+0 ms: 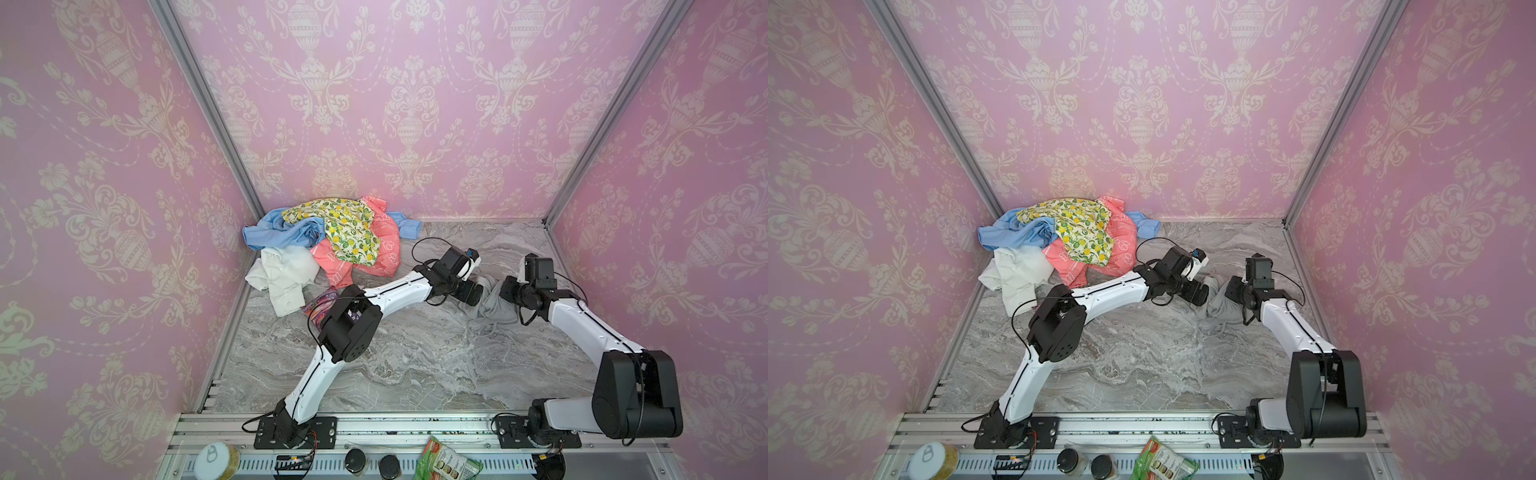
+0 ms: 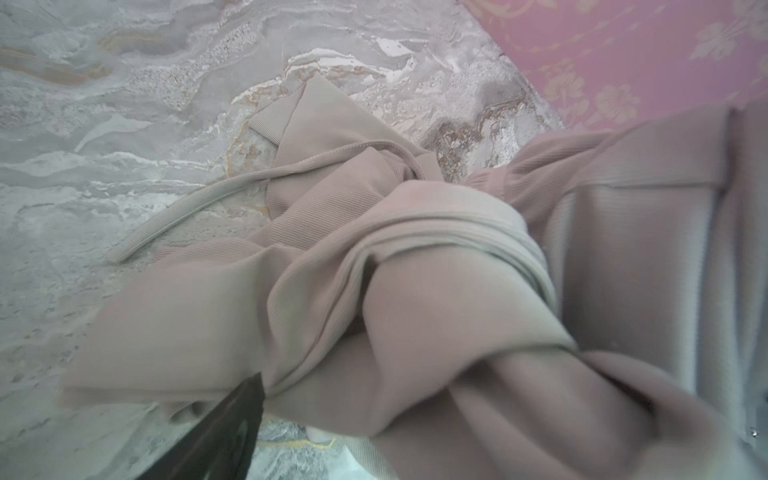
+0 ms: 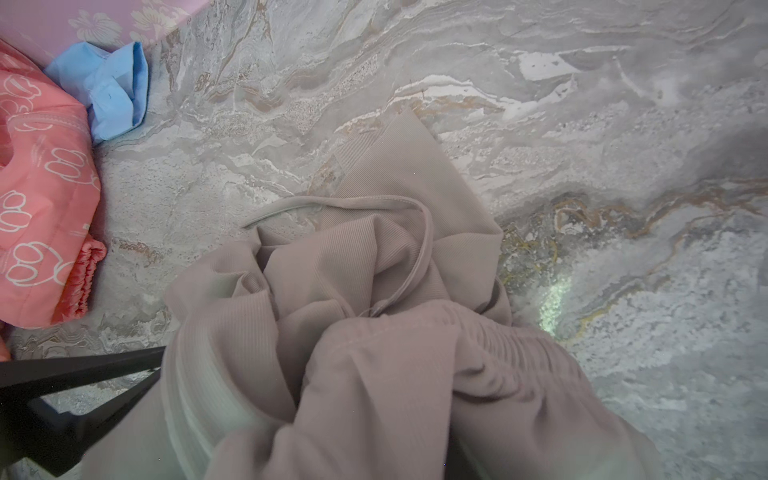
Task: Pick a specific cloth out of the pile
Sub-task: 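Lower the sweatpants onto the open table with both grippers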
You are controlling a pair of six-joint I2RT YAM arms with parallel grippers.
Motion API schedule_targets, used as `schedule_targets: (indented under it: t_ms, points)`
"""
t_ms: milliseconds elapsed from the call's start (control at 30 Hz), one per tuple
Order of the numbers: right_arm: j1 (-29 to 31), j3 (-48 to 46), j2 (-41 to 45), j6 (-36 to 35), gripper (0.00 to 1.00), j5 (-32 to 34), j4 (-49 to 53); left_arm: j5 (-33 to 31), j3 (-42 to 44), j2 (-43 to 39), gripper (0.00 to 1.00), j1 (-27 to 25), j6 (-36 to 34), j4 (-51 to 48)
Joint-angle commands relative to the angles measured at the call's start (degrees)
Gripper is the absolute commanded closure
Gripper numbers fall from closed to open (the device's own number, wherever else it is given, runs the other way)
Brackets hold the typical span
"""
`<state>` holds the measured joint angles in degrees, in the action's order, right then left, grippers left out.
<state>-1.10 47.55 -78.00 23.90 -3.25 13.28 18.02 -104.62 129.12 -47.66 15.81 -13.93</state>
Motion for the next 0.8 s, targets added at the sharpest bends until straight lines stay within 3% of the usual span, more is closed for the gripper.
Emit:
schedule_targets:
  t_ms: [0,300,467,767]
  points:
    - [-0.2,2.9,2.8,-1.4,0.74,-1.0,2.0,5.1,3.4,-4.1,0.05,0.4,-0.8,2.2]
    - [-0.3,7.5,1.4,-1.7,0.73,-1.1,4.1,8.5,5.9,-5.2,0.05,1.5,-3.7,-3.2]
    - [0.0,8.3,1.0,-0.9,0.74,-3.7,3.9,12.2,13.5,-10.6,0.05,3.1,-1.5,3.9]
    - [4.7,11.8,-1.8,-2.4,0.71,-1.4,6.4,15.0,28.5,-23.2,0.07,7.4,5.9,17.4]
